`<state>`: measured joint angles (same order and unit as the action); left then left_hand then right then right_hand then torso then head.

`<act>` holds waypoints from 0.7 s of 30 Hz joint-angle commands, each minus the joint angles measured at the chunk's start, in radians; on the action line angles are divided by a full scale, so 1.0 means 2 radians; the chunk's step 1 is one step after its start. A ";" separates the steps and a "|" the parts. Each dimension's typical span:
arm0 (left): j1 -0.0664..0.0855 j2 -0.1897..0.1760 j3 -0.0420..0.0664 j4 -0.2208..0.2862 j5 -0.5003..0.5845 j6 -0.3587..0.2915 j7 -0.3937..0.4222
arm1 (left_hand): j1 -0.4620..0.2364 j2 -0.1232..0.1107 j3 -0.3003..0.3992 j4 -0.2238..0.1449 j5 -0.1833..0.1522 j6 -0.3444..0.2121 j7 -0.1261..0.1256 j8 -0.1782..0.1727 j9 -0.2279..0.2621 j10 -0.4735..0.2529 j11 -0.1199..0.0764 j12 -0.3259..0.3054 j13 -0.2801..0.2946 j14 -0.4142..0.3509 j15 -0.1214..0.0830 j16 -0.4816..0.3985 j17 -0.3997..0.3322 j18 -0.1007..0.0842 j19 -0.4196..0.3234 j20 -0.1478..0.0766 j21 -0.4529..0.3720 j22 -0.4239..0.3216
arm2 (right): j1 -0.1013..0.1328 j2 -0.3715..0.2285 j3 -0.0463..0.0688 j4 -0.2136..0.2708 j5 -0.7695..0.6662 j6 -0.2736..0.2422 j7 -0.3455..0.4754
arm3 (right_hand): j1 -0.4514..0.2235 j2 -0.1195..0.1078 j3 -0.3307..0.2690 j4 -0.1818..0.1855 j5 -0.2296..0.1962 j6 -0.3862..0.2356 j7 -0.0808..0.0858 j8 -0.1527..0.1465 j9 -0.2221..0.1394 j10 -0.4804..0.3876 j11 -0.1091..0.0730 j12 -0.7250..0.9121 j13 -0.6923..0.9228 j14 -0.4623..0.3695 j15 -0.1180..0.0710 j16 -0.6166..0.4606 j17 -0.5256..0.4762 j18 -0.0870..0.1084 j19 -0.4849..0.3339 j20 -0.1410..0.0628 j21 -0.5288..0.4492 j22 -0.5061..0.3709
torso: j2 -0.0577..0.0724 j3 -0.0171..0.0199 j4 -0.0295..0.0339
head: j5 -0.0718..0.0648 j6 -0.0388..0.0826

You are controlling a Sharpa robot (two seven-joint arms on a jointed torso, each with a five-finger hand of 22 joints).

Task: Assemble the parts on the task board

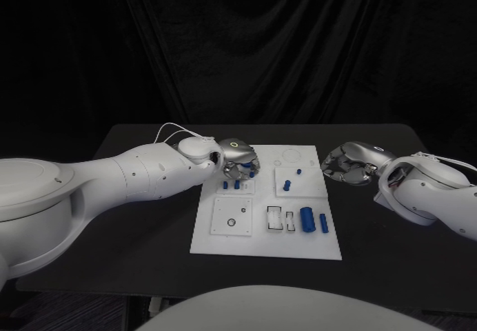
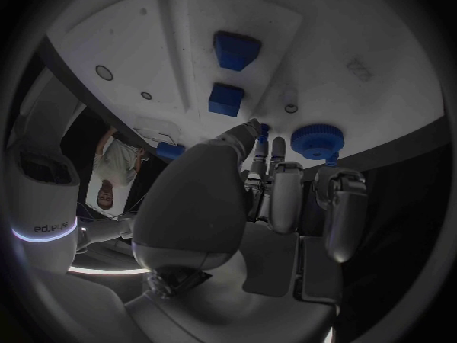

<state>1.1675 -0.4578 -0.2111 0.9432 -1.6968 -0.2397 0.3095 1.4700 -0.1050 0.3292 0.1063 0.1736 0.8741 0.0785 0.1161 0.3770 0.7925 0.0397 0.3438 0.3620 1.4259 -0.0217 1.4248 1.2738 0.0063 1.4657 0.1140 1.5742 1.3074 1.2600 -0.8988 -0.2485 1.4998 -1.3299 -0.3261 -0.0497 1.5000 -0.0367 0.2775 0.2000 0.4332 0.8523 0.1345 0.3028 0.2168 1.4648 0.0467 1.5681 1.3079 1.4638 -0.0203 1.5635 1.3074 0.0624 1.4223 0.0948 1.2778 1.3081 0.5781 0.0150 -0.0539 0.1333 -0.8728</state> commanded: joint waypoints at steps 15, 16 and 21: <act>-0.008 0.010 0.001 -0.012 -0.002 -0.003 0.015 | 0.003 0.010 0.014 -0.001 0.007 0.030 0.001 0.007 -0.003 0.035 0.000 -0.009 -0.014 -0.002 -0.004 -0.001 -0.004 -0.003 0.053 0.003 -0.002 0.132 | -0.001 0.001 0.000 0.000 0.000 0.007 -0.008 | -0.004 0.000 0.004 0.000 0.003 -0.002 0.000 -0.001 0.000 0.050 0.003 0.000 0.129 0.050 0.003 -0.003 0.125 0.004 -0.002 -0.001 -0.004 0.084 | 0.000 0.0001 0.0000 | -0.001 0.000; -0.008 0.010 0.001 -0.012 -0.002 -0.003 0.015 | 0.003 0.011 0.014 -0.001 0.007 0.032 0.001 0.008 -0.003 0.037 0.000 -0.009 -0.015 -0.002 -0.004 -0.001 -0.004 -0.003 0.053 0.004 -0.002 0.132 | -0.001 0.001 0.000 0.000 0.000 0.007 -0.008 | -0.004 0.000 0.004 0.000 0.003 -0.002 0.000 -0.001 0.000 0.050 0.003 0.000 0.129 0.050 0.003 -0.003 0.124 0.004 -0.002 -0.001 -0.004 0.084 | 0.000 0.0001 0.0001 | -0.001 0.000; -0.009 0.010 0.001 -0.014 -0.002 -0.006 0.015 | 0.007 0.013 0.017 -0.005 0.008 0.036 0.001 0.009 -0.002 0.053 -0.001 -0.009 -0.018 -0.001 -0.005 -0.001 -0.004 -0.003 0.053 0.009 -0.002 0.132 | -0.001 0.001 0.000 0.001 0.000 0.008 -0.009 | -0.004 0.000 0.004 0.000 0.003 -0.002 0.000 -0.001 0.000 0.050 0.003 0.000 0.129 0.050 0.003 -0.003 0.124 0.004 -0.002 -0.001 -0.004 0.084 | 0.000 0.0001 0.0000 | -0.001 0.000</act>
<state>1.1551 -0.4383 -0.2083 0.9175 -1.6964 -0.2531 0.3256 1.4806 -0.0867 0.3597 0.0976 0.1852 0.9382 0.0803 0.1315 0.3718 0.8958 0.0382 0.3278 0.3284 1.4222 -0.0252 1.4248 1.2666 0.0063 1.4675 0.1238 1.5742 1.3074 1.2599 -0.8958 -0.2485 1.5001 -1.3297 -0.3171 -0.0517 1.5000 -0.0367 0.2803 0.2028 0.4331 0.8523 0.1345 0.3028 0.2170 1.4648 0.0467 1.5681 1.3076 1.4638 -0.0202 1.5635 1.3074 0.0624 1.4223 0.0948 1.2722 1.3078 0.5782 0.0151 -0.0538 0.1314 -0.8728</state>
